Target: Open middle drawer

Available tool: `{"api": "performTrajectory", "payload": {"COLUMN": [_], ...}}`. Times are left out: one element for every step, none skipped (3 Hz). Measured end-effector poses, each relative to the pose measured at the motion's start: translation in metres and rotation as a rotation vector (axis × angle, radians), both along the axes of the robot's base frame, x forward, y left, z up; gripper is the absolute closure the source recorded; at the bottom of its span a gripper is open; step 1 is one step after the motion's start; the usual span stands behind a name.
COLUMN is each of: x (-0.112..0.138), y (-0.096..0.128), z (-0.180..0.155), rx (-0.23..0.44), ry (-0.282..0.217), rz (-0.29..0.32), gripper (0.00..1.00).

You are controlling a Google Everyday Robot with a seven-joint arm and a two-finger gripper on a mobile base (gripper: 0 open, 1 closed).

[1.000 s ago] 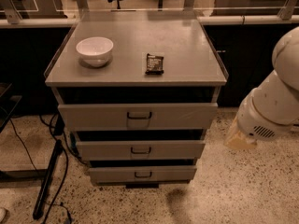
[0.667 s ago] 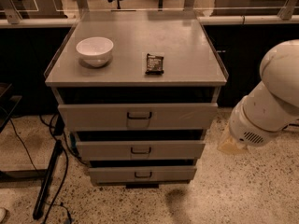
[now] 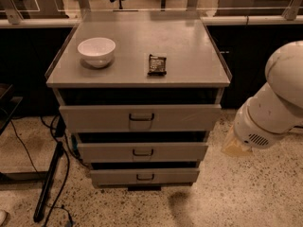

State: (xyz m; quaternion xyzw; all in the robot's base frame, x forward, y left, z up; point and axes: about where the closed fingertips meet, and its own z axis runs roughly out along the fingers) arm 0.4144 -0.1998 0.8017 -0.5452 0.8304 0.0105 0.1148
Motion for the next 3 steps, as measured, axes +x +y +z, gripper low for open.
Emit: {"api": "performTrajectory", "payload": {"x": [0.0000, 0.0000, 0.0000], "y": [0.0000, 0.0000, 0.0000], "z": [0.0000, 0.0000, 0.0000], "rx": [0.000, 0.000, 0.000], "ry": [0.000, 0.000, 0.000], "rz": [0.000, 0.000, 0.000], "gripper": [0.34, 0.11, 0.00]}}
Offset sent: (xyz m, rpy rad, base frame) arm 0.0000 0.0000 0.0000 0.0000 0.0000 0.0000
